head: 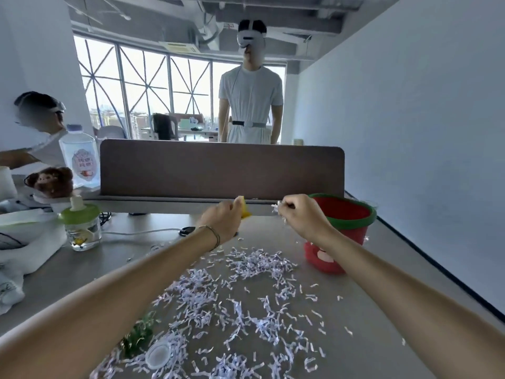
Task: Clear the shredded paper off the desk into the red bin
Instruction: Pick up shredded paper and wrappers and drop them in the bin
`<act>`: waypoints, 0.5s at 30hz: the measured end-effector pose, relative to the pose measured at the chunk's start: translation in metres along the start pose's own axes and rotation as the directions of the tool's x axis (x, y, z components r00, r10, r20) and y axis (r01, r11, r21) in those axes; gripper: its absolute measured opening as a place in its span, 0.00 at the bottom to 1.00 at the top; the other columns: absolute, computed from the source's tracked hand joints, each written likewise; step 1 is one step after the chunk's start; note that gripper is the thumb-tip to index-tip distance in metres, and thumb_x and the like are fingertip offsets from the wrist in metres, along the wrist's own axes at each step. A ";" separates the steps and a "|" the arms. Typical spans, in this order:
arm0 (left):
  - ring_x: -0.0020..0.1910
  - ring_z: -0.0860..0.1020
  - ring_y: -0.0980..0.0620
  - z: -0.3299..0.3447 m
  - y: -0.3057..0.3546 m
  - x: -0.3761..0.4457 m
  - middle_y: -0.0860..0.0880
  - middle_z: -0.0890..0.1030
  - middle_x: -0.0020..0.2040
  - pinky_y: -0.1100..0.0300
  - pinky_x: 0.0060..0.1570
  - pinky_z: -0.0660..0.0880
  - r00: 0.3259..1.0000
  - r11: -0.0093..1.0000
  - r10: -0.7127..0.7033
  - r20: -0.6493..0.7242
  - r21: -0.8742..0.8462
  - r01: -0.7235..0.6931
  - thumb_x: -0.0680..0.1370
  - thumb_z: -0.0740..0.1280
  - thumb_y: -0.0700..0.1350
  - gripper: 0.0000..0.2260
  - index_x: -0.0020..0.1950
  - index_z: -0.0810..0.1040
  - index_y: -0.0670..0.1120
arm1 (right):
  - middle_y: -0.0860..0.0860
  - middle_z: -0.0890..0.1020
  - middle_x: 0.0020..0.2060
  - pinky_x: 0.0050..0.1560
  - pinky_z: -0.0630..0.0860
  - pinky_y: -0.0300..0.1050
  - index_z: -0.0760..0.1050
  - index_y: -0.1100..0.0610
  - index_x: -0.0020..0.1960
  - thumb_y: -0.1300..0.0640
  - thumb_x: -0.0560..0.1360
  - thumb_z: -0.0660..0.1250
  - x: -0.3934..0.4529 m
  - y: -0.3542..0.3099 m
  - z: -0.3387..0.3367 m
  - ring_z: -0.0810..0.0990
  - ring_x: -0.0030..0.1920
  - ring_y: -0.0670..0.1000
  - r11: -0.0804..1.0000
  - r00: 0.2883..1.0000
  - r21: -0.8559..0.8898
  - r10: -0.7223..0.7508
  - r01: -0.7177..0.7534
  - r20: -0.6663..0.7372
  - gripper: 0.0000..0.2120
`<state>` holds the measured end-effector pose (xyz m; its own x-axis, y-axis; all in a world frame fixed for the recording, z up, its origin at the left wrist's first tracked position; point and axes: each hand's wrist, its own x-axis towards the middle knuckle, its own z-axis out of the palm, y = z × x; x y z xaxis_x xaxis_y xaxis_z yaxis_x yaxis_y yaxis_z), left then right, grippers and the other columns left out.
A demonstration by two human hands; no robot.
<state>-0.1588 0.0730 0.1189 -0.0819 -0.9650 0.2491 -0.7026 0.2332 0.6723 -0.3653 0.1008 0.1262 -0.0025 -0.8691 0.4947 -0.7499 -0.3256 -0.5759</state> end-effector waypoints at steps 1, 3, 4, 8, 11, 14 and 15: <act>0.49 0.77 0.39 -0.002 0.013 0.005 0.39 0.79 0.53 0.49 0.49 0.73 1.000 1.000 0.005 0.009 -0.020 -0.004 0.85 0.52 0.52 0.16 0.58 0.74 0.44 | 0.47 0.74 0.22 0.30 0.66 0.40 0.70 0.54 0.27 0.58 0.77 0.66 0.009 0.001 -0.011 0.70 0.24 0.42 1.000 1.000 -0.014 -0.005 0.004 -0.027 0.19; 0.45 0.75 0.41 -0.001 0.033 0.017 0.41 0.78 0.48 0.49 0.46 0.70 0.998 0.997 0.065 0.024 0.042 -0.066 0.83 0.46 0.53 0.18 0.44 0.71 0.48 | 0.48 0.75 0.23 0.33 0.69 0.43 0.69 0.55 0.27 0.58 0.76 0.65 0.024 0.003 -0.031 0.72 0.26 0.45 0.999 0.998 -0.046 -0.010 0.007 -0.060 0.18; 0.43 0.74 0.41 0.002 0.043 0.024 0.42 0.78 0.45 0.50 0.44 0.69 0.997 0.996 0.082 0.013 0.043 -0.083 0.82 0.45 0.53 0.18 0.40 0.69 0.49 | 0.49 0.75 0.23 0.34 0.70 0.44 0.70 0.56 0.28 0.58 0.76 0.64 0.032 0.006 -0.040 0.72 0.27 0.47 0.998 0.997 -0.065 -0.012 0.007 -0.076 0.17; 0.40 0.72 0.42 0.012 0.070 0.044 0.43 0.76 0.42 0.51 0.41 0.66 0.994 0.992 0.106 0.031 0.068 -0.108 0.79 0.45 0.54 0.17 0.37 0.66 0.49 | 0.50 0.74 0.23 0.35 0.73 0.49 0.70 0.61 0.29 0.59 0.76 0.64 0.061 0.028 -0.063 0.71 0.27 0.48 0.990 0.991 -0.140 -0.016 -0.003 -0.137 0.17; 0.42 0.74 0.42 0.024 0.084 0.058 0.45 0.77 0.42 0.52 0.43 0.69 0.994 0.993 0.103 0.030 0.055 -0.104 0.83 0.48 0.55 0.19 0.38 0.69 0.48 | 0.50 0.71 0.22 0.35 0.75 0.49 0.65 0.56 0.27 0.59 0.76 0.64 0.079 0.052 -0.073 0.70 0.26 0.50 0.983 0.989 -0.184 -0.001 -0.026 -0.147 0.20; 0.45 0.76 0.42 0.043 0.087 0.071 0.46 0.77 0.42 0.51 0.47 0.71 0.995 0.995 0.092 0.045 0.040 -0.093 0.83 0.48 0.56 0.21 0.38 0.70 0.48 | 0.48 0.66 0.21 0.32 0.65 0.45 0.60 0.55 0.27 0.61 0.76 0.63 0.088 0.074 -0.077 0.66 0.24 0.46 0.974 0.990 -0.220 0.030 -0.060 -0.138 0.21; 0.45 0.76 0.42 0.048 0.087 0.075 0.47 0.77 0.41 0.51 0.47 0.71 0.994 0.994 0.098 0.054 0.045 -0.101 0.83 0.48 0.56 0.21 0.38 0.70 0.49 | 0.47 0.66 0.21 0.30 0.63 0.45 0.60 0.55 0.27 0.62 0.76 0.62 0.090 0.082 -0.078 0.65 0.23 0.44 0.971 0.990 -0.226 0.045 -0.074 -0.131 0.21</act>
<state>-0.2601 0.0156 0.1625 -0.1885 -0.9425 0.2761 -0.7221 0.3235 0.6115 -0.4786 0.0247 0.1744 -0.1227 -0.8265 0.5494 -0.8777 -0.1680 -0.4487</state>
